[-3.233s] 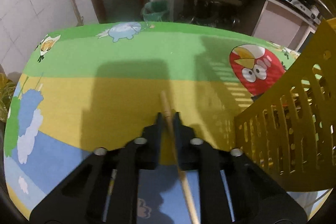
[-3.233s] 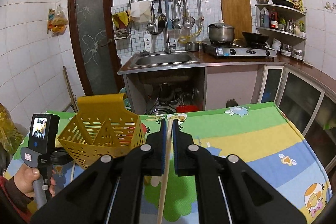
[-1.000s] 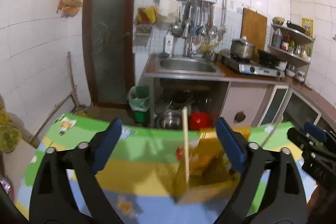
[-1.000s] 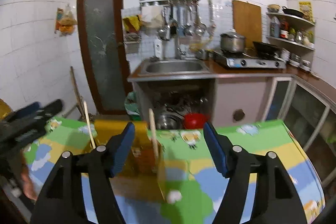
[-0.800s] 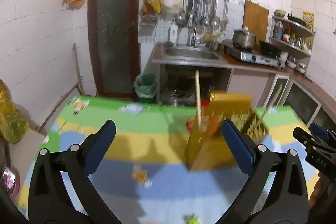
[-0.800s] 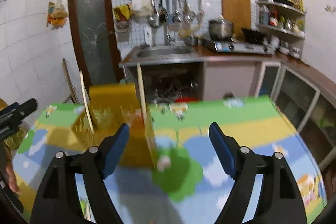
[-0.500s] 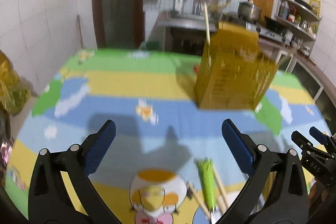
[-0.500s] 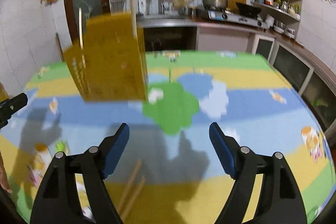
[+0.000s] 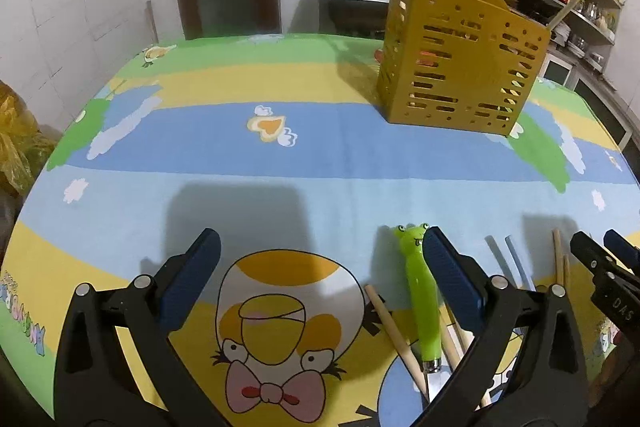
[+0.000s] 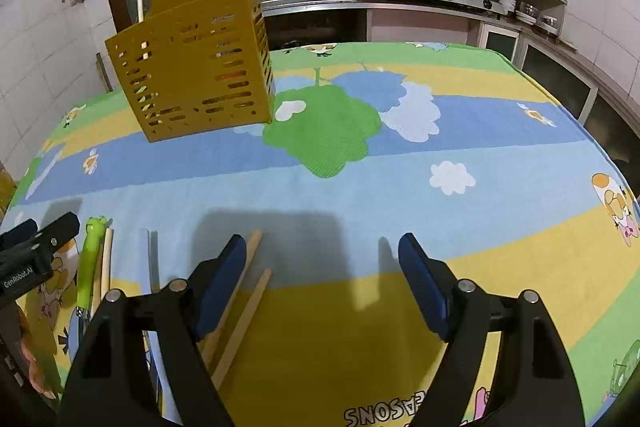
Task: Organize utensils
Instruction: 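Grasp the green frog-handled fork with the left tool while the right tool grasps two chopsticks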
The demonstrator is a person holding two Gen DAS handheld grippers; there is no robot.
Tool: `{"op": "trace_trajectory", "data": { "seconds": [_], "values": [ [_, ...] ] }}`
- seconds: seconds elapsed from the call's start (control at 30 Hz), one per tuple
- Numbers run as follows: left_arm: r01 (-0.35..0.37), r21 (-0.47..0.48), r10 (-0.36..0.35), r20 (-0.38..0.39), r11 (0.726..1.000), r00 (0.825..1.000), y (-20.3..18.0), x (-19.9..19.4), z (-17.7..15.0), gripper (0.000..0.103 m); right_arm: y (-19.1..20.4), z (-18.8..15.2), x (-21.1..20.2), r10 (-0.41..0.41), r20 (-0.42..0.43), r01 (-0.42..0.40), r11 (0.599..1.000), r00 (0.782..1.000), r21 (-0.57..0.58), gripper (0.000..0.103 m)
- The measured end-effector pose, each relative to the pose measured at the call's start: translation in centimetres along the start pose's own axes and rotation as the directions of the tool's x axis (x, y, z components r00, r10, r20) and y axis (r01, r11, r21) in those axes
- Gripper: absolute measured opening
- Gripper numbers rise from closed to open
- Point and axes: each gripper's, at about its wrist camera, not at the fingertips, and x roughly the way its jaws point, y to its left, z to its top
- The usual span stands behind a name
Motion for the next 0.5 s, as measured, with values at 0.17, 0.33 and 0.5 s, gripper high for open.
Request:
{"op": "trace_trajectory", "data": {
  "seconds": [0.17,0.33,0.5],
  "values": [
    [0.024,0.022,-0.024,-0.025,0.999,0.999,-0.9,0.3,-0.4,0.098,0.6,0.3,0.6,0.026,-0.036,-0.025,1.0,0.999,0.011,0.064],
    [0.043,0.024,-0.042,-0.044,0.999,0.998,-1.2,0.6,-0.6,0.097,2.5,0.1,1.1,0.037,-0.07,-0.04,0.998,0.997,-0.048,0.044],
    [0.071,0.019,-0.07,-0.071,0.997,0.995,-1.5,0.8,-0.8,0.09,3.3,0.0,1.0,0.032,-0.07,-0.036,0.997,0.997,-0.062,0.033]
  ]
}}
